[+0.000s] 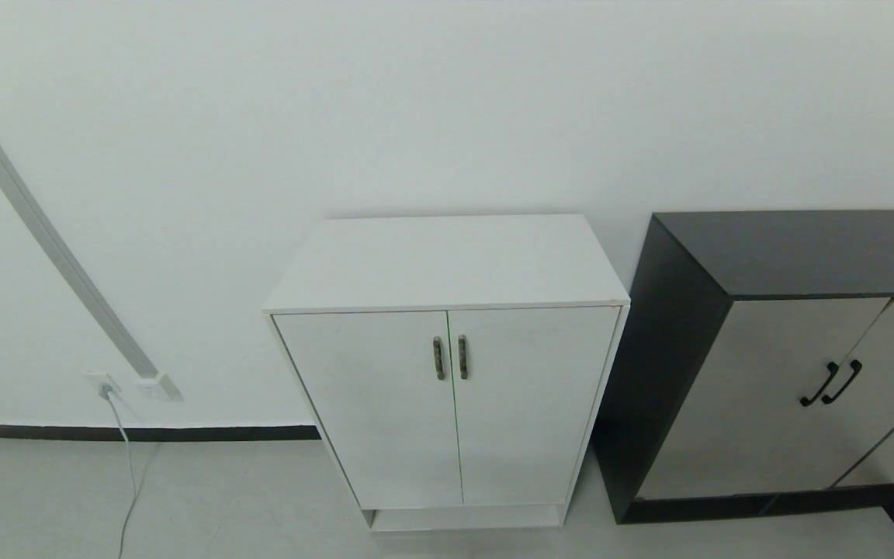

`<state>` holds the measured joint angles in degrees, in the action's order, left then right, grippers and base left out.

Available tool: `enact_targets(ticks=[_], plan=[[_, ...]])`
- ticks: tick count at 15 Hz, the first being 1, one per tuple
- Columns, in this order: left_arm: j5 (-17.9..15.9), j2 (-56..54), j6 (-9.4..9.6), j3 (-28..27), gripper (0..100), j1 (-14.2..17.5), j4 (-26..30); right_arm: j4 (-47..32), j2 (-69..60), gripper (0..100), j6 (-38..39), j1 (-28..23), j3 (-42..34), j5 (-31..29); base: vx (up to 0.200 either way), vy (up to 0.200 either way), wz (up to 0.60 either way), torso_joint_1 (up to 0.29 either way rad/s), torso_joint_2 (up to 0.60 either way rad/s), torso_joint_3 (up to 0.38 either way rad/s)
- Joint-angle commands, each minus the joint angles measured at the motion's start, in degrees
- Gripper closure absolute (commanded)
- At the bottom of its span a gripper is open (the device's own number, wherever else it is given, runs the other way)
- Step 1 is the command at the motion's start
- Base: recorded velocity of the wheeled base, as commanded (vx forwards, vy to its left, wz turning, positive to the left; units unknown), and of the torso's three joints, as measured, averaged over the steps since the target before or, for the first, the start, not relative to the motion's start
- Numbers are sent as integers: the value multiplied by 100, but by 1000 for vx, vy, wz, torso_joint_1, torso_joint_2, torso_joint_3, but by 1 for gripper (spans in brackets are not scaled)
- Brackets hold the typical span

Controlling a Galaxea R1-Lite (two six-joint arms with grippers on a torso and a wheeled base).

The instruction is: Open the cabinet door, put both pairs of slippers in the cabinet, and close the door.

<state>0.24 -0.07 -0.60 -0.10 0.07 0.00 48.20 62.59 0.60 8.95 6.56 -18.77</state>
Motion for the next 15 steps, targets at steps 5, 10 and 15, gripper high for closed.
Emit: enact_targets(ticks=[5,10,15], plan=[[2,7,-2,1,100,1,0,-3607,-3807,100,230,-42,109,744,0,0,0,0,0,0],[2,7,-2,1,100,1,0,-4143,-4721,100,301,-16,-524,1737,0,0,0,0,0,0],[2,7,7,1,100,1,0,-4504,-5072,100,248,-16,-638,1772,0,0,0,0,0,0]])
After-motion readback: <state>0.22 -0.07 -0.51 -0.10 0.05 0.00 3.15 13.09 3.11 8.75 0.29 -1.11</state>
